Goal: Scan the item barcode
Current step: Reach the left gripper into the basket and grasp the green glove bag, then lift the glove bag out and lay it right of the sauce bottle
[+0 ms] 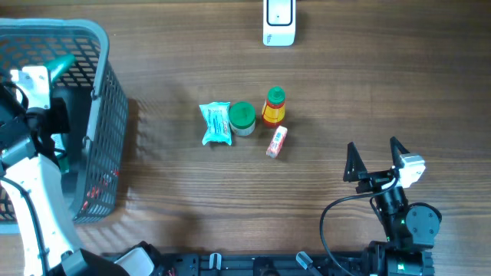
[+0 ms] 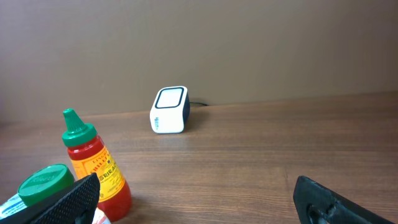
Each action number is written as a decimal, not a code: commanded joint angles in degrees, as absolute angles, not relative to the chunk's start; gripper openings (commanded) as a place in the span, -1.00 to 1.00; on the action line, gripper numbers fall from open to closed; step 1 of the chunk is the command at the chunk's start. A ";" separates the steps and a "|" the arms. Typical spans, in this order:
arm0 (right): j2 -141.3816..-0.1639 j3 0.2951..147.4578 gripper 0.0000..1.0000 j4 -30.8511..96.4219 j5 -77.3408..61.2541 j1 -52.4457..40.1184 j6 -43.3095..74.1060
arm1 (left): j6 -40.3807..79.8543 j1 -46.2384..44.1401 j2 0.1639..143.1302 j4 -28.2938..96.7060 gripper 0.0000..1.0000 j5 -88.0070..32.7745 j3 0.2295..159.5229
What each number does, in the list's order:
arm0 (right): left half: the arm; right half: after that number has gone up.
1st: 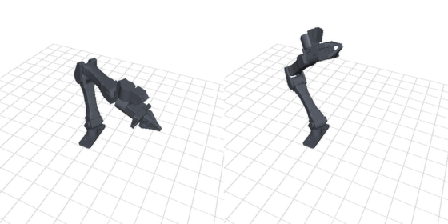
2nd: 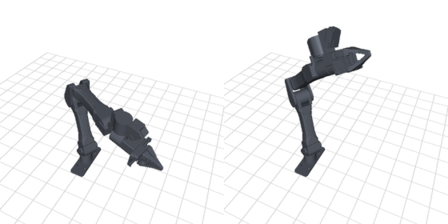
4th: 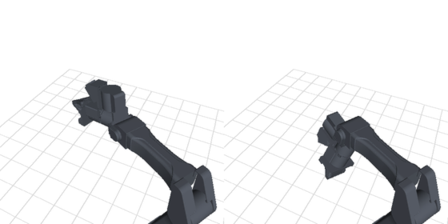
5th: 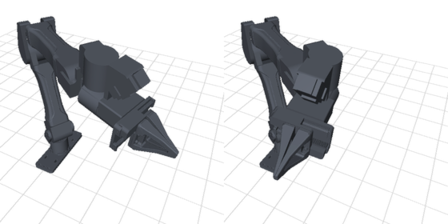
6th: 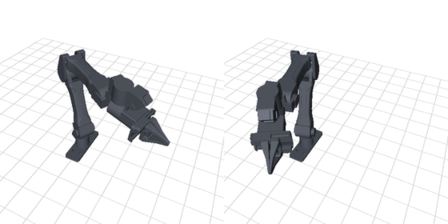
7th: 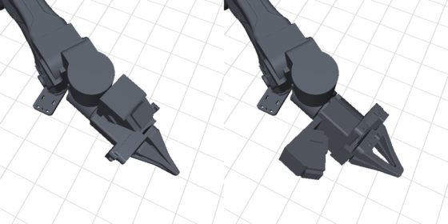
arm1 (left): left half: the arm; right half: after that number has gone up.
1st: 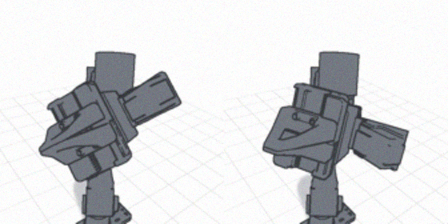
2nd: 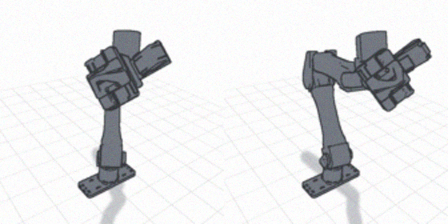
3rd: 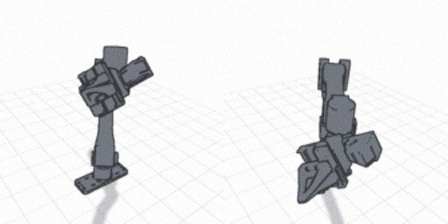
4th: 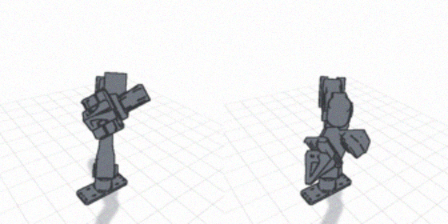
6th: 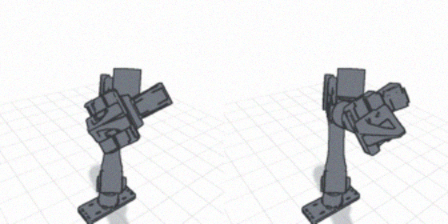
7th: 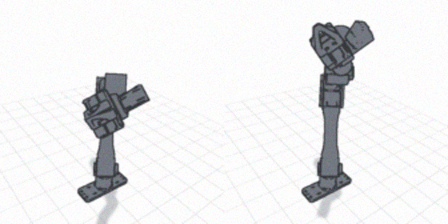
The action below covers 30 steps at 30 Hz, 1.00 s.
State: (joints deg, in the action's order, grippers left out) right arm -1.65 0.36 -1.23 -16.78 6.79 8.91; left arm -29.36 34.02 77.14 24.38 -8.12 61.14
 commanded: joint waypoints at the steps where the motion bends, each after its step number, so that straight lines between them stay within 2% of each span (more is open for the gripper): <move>1: -1.41 0.30 0.99 -1.34 -16.25 6.92 9.04 | -15.84 33.93 75.94 24.67 -0.92 -11.11 62.54; 6: -1.41 0.30 0.99 -1.34 -16.27 6.92 9.04 | -5.02 33.93 75.83 25.52 -0.92 -16.25 62.54; 11: -1.41 0.30 1.00 -1.34 -16.25 6.92 9.04 | -5.06 33.93 72.58 24.84 -0.92 -19.90 62.54; 19: -1.41 0.30 0.99 -1.34 -16.25 6.92 9.04 | -5.06 33.91 57.21 21.52 -0.92 -7.86 62.54; 26: -1.41 0.30 1.00 -1.34 -16.25 6.92 9.04 | -1.76 33.87 46.13 17.58 -0.92 -7.75 62.54; 30: -1.41 0.30 1.00 -1.34 -16.27 6.92 9.02 | 3.20 33.87 42.19 13.41 -0.92 -16.53 62.54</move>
State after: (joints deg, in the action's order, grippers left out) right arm -1.65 0.36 -1.23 -16.80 6.79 8.91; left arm -1.28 34.02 44.18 15.59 -9.50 61.43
